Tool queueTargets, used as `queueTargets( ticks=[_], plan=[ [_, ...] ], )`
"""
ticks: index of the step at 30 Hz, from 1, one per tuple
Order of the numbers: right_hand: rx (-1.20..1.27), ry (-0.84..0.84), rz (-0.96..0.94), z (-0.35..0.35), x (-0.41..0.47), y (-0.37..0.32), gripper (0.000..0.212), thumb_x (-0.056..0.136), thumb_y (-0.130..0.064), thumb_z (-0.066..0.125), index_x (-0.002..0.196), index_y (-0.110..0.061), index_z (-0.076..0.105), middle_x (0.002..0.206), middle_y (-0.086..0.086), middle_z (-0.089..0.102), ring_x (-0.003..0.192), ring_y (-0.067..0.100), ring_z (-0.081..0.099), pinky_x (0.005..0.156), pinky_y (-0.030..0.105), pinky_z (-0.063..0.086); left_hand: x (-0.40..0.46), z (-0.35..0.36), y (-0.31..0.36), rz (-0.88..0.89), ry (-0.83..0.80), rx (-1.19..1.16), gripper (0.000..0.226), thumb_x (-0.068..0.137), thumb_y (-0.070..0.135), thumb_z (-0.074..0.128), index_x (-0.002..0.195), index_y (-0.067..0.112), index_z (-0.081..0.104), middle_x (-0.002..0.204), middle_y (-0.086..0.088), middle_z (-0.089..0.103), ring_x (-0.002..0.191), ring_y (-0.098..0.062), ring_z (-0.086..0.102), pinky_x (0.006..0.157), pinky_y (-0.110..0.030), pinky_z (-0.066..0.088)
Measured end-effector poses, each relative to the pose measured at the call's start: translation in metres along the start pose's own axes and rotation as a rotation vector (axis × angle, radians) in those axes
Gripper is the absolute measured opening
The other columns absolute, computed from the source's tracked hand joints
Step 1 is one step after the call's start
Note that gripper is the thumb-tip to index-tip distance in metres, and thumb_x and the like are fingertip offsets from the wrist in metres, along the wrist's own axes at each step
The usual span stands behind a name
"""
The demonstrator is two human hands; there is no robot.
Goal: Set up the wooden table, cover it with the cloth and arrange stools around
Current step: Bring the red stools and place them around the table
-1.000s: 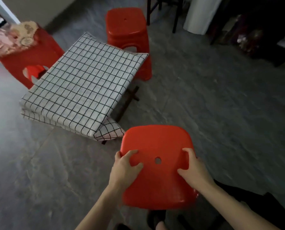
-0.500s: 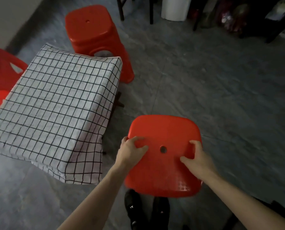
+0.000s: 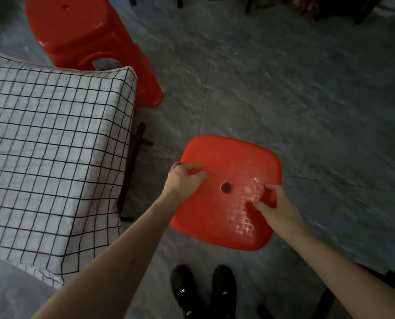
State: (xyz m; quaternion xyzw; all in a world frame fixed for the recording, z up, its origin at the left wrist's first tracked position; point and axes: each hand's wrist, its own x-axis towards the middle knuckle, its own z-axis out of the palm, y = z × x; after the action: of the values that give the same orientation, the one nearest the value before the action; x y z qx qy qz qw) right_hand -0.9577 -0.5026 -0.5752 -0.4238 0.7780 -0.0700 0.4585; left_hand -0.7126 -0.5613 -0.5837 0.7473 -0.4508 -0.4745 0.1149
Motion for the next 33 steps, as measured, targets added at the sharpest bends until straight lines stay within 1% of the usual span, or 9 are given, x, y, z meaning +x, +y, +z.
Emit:
queueTargets(
  ticks=[2, 4, 5, 9, 13, 17, 24, 29, 33],
  plan=[
    [-0.053, -0.031, -0.001, -0.002, 0.001, -0.003, 0.055, 0.089, -0.033, 0.064, 0.138, -0.034, 0.038, 0.126, 0.001, 0.058, 0.098, 0.016, 0.058, 0.081, 0.029, 0.045, -0.001, -0.001, 0.001, 0.024, -0.012, 0.031, 0.038, 0.084, 0.033, 0.069, 0.122, 0.033, 0.066, 0.151, -0.012, 0.038, 0.146, -0.015, 0.023, 0.113, -0.021, 0.021],
    [-0.146, -0.081, 0.009, -0.006, -0.001, -0.013, 0.057, 0.089, -0.031, 0.063, 0.140, -0.030, 0.036, 0.123, 0.004, 0.058, 0.090, 0.017, 0.056, 0.071, 0.027, 0.042, -0.008, -0.008, 0.000, 0.091, -0.027, 0.104, 0.044, 0.086, 0.026, 0.068, 0.129, 0.031, 0.062, 0.157, -0.012, 0.028, 0.147, -0.015, 0.018, 0.110, -0.019, 0.020],
    [-0.196, -0.092, 0.003, -0.008, -0.003, -0.019, 0.058, 0.088, -0.031, 0.062, 0.140, -0.028, 0.036, 0.123, 0.006, 0.057, 0.091, 0.018, 0.057, 0.072, 0.028, 0.043, -0.012, -0.013, 0.001, 0.130, -0.038, 0.140, 0.046, 0.085, 0.024, 0.068, 0.131, 0.030, 0.060, 0.159, -0.010, 0.023, 0.147, -0.016, 0.019, 0.110, -0.020, 0.022],
    [-0.365, -0.085, -0.125, -0.025, -0.023, -0.060, 0.059, 0.085, -0.034, 0.061, 0.139, -0.021, 0.039, 0.131, 0.013, 0.046, 0.114, 0.030, 0.055, 0.097, 0.039, 0.046, -0.036, -0.038, 0.022, 0.231, -0.043, 0.271, 0.052, 0.084, 0.025, 0.067, 0.135, 0.033, 0.055, 0.163, -0.003, 0.010, 0.145, -0.026, 0.023, 0.116, -0.042, 0.029],
    [-0.420, -0.077, -0.289, -0.058, -0.057, -0.109, 0.065, 0.086, -0.033, 0.061, 0.144, -0.021, 0.033, 0.138, 0.015, 0.040, 0.127, 0.032, 0.045, 0.106, 0.042, 0.040, -0.070, -0.075, 0.060, 0.346, 0.012, 0.519, 0.058, 0.084, 0.036, 0.065, 0.140, 0.037, 0.047, 0.164, -0.001, 0.002, 0.147, -0.027, 0.018, 0.116, -0.047, 0.025],
    [-0.450, -0.026, -0.412, -0.099, -0.102, -0.149, 0.064, 0.088, -0.034, 0.059, 0.144, -0.024, 0.031, 0.142, 0.010, 0.036, 0.130, 0.029, 0.040, 0.105, 0.041, 0.040, -0.112, -0.117, 0.104, 0.425, 0.080, 0.662, 0.057, 0.086, 0.040, 0.061, 0.141, 0.036, 0.045, 0.164, -0.002, -0.002, 0.149, -0.027, 0.009, 0.118, -0.051, 0.018],
    [-0.572, 0.191, -0.693, -0.181, -0.220, -0.228, 0.073, 0.089, -0.037, 0.058, 0.149, -0.026, 0.019, 0.157, 0.011, 0.020, 0.139, 0.032, 0.031, 0.107, 0.047, 0.039, -0.225, -0.188, 0.180, 0.479, 0.250, 0.664, 0.061, 0.083, 0.048, 0.059, 0.142, 0.039, 0.042, 0.164, 0.003, -0.002, 0.150, -0.022, 0.007, 0.120, -0.049, 0.014],
    [-0.593, 0.254, -0.932, -0.228, -0.308, -0.312, 0.073, 0.091, -0.037, 0.056, 0.152, -0.025, 0.018, 0.160, 0.010, 0.015, 0.144, 0.030, 0.023, 0.110, 0.044, 0.033, -0.309, -0.263, 0.224, 0.487, 0.458, 0.653, 0.061, 0.085, 0.050, 0.057, 0.144, 0.042, 0.039, 0.164, 0.006, -0.002, 0.150, -0.019, 0.002, 0.120, -0.049, 0.011],
    [-0.579, 0.272, -1.107, -0.246, -0.379, -0.375, 0.073, 0.091, -0.039, 0.054, 0.153, -0.026, 0.018, 0.162, 0.007, 0.013, 0.146, 0.026, 0.018, 0.114, 0.043, 0.028, -0.373, -0.330, 0.244, 0.432, 0.600, 0.685, 0.071, 0.085, 0.054, 0.054, 0.149, 0.041, 0.028, 0.164, 0.004, -0.006, 0.150, -0.019, -0.004, 0.121, -0.050, 0.006]
  ],
)
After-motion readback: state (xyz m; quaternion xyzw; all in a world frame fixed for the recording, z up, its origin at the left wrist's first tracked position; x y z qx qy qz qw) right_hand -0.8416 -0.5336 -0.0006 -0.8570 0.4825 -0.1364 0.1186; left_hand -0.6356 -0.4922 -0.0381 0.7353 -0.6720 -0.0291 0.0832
